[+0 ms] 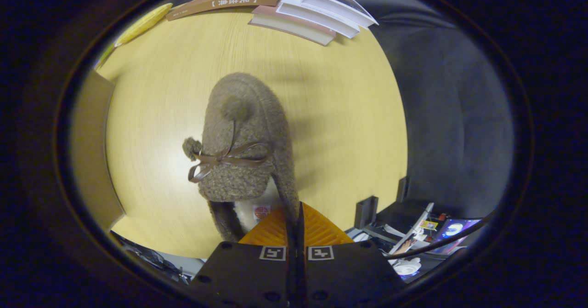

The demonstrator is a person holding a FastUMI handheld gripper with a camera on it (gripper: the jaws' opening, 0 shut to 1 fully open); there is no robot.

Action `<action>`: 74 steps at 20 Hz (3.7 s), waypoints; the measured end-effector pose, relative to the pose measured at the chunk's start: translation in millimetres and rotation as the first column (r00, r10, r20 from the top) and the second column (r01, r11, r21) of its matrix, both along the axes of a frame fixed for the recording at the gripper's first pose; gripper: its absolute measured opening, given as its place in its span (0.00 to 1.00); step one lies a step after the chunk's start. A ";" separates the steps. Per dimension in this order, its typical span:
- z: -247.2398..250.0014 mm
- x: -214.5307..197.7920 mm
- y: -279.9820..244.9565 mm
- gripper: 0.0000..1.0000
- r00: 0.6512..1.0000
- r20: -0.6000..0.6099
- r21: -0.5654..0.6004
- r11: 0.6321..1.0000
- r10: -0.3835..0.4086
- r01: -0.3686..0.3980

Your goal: Open the storage box then place both shoes into the box .Put the left shoe in first, then the right shoe, with the right side of both shoes facing outward in a uniform manner.

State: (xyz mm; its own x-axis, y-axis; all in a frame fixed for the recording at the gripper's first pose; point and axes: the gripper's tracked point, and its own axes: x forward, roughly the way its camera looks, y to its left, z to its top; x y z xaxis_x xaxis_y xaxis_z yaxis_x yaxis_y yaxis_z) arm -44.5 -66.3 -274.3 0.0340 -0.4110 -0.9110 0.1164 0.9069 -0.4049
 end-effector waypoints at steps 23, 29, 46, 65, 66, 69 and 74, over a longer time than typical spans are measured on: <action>211.1 49.6 258.0 0.03 0.964 0.264 0.037 0.998 0.041 -0.053; 175.2 54.9 320.4 0.03 0.971 0.239 0.105 0.993 0.021 -0.048; 94.5 54.2 349.6 0.65 0.973 0.227 0.239 0.965 0.049 -0.105; 221.7 24.1 167.0 0.99 0.770 0.639 0.064 0.997 0.000 -0.053; 224.1 30.4 158.6 0.99 0.742 0.670 0.070 0.995 0.003 -0.067; 230.4 51.2 143.0 0.99 0.649 0.760 0.078 0.986 0.036 -0.146; 255.8 93.2 151.6 0.98 0.397 0.917 0.107 0.945 0.026 -0.309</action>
